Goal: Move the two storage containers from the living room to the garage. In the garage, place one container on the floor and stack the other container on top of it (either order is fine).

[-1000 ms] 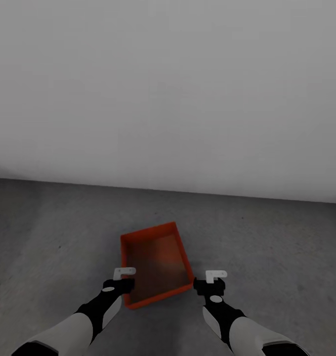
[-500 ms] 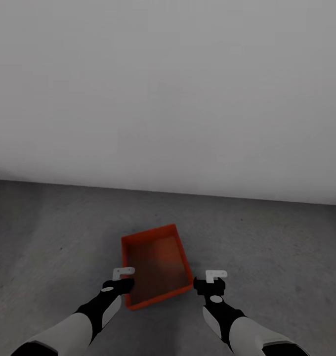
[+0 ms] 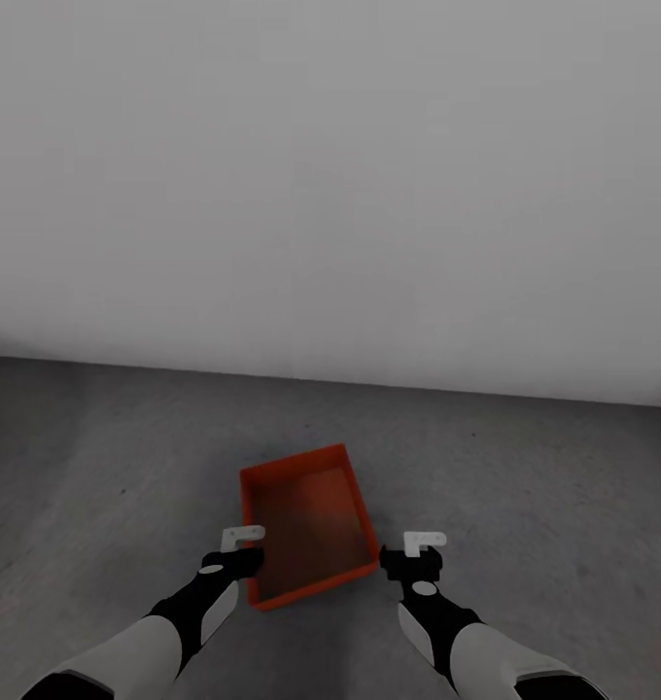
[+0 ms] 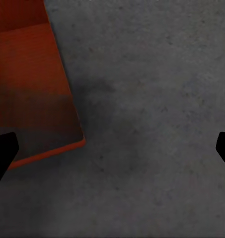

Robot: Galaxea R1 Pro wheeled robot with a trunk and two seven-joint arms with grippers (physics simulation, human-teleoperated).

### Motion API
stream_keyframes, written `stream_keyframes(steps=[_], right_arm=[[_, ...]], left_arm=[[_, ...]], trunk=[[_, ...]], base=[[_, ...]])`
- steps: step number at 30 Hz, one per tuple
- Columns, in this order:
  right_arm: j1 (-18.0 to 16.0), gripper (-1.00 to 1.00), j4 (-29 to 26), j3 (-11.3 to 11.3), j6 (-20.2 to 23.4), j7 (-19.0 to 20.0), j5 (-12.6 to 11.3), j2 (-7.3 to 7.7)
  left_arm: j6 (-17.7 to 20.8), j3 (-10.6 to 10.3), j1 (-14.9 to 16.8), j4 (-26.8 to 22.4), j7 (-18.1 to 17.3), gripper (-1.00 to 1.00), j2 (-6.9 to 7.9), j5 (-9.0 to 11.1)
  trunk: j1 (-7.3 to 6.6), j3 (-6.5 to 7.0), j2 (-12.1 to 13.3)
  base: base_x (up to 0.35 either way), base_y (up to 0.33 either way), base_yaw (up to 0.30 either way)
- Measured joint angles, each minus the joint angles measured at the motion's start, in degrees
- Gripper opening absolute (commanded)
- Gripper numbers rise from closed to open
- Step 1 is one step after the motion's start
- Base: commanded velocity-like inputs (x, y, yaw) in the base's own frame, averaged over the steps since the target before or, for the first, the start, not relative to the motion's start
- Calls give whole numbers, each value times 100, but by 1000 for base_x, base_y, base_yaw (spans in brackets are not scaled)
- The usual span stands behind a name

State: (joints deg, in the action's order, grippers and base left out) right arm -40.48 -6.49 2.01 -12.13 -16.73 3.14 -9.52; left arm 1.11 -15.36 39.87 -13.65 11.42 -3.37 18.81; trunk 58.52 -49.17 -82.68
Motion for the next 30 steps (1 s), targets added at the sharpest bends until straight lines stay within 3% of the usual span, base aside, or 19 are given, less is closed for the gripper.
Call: stream_keyframes(steps=[30], right_arm=[[-1,100,5,8,14,-1,36,-14]], left_arm=[[0,-5,1,1,9,100,0,0]], trunk=[[-659,539,1204]], base=[[0,0,0]])
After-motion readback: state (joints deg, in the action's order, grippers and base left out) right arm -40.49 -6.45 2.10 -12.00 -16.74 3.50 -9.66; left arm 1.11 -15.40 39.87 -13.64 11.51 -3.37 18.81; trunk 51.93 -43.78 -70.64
